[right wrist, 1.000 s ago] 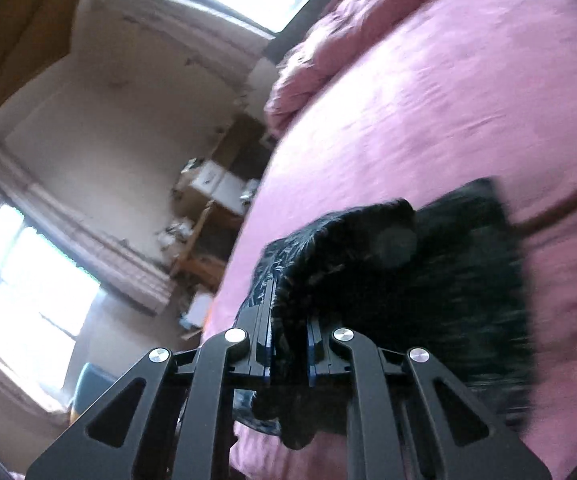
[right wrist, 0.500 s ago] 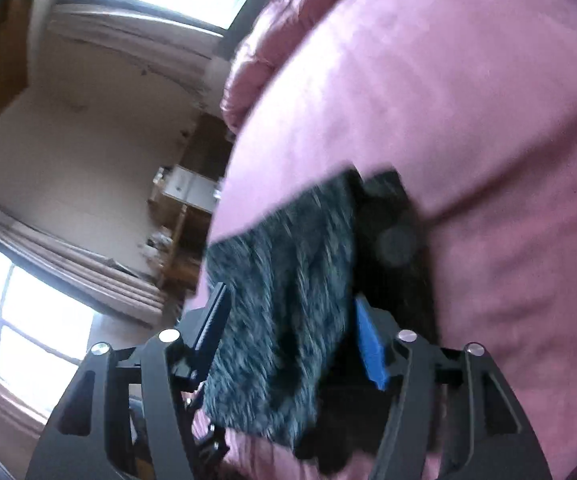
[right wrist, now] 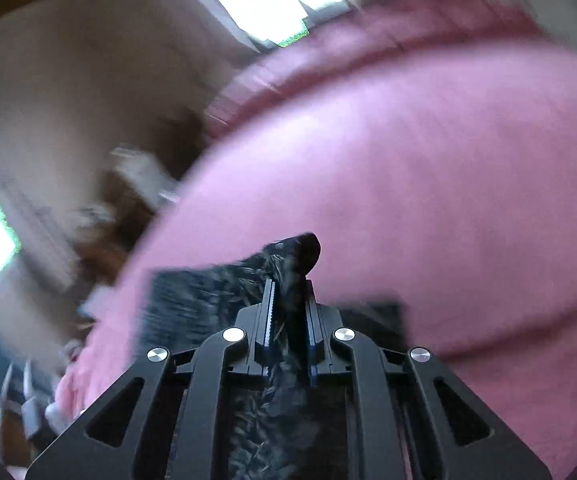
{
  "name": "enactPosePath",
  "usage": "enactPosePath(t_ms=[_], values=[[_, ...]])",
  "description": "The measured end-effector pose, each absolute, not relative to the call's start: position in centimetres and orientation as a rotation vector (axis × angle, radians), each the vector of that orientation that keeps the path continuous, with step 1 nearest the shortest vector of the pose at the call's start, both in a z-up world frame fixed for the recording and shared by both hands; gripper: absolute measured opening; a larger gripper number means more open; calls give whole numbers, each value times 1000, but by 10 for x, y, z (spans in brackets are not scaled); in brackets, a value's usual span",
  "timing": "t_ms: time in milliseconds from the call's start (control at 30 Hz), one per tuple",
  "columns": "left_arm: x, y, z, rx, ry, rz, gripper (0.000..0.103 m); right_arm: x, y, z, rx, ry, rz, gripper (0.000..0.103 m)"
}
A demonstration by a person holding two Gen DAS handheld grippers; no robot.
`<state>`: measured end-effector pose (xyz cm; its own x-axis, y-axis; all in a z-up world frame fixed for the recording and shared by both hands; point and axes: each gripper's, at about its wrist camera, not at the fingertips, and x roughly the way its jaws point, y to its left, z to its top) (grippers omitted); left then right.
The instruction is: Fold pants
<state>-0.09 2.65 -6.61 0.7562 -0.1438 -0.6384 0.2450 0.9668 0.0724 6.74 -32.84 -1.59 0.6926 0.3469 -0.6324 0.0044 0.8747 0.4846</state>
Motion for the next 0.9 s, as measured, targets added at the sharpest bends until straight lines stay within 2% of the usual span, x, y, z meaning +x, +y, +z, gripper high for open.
enactPosePath(t_ms=[33, 67, 100, 133, 167, 267, 367, 433, 533, 600, 633, 667, 767, 900], values=[[-1, 27, -66, 157, 678, -214, 64, 69, -340, -28, 567, 829, 198, 15], [-1, 27, -66, 157, 675, -216, 64, 67, -350, -29, 641, 823, 226, 21], [-2, 28, -66, 152, 672, -220, 64, 64, -354, -25, 666, 808, 240, 29], [-3, 30, -66, 145, 669, -227, 64, 53, -358, -18, 682, 773, 254, 47], [-5, 31, -66, 142, 663, -230, 64, 40, -362, -13, 700, 744, 259, 54], [-12, 33, -63, 154, 622, -233, 65, 3, -369, -12, 740, 748, 312, 54], [-12, 33, -61, 147, 612, -226, 66, -18, -354, -26, 729, 844, 282, 54], [-10, 35, -61, 132, 617, -220, 67, -22, -344, -39, 766, 925, 273, 53], [-7, 36, -63, 129, 630, -221, 69, -29, -337, -33, 771, 911, 366, 52], [-7, 37, -64, 125, 633, -224, 70, -25, -328, -37, 694, 966, 318, 35], [-6, 38, -65, 119, 638, -227, 70, -23, -324, -41, 651, 996, 282, 21], [-5, 39, -65, 114, 639, -229, 70, -23, -322, -42, 625, 1001, 267, 14], [-5, 39, -64, 114, 640, -227, 69, -33, -323, -29, 620, 951, 287, 12], [-2, 36, -70, 130, 670, -223, 69, -41, -323, -36, 633, 1003, 217, 12]])
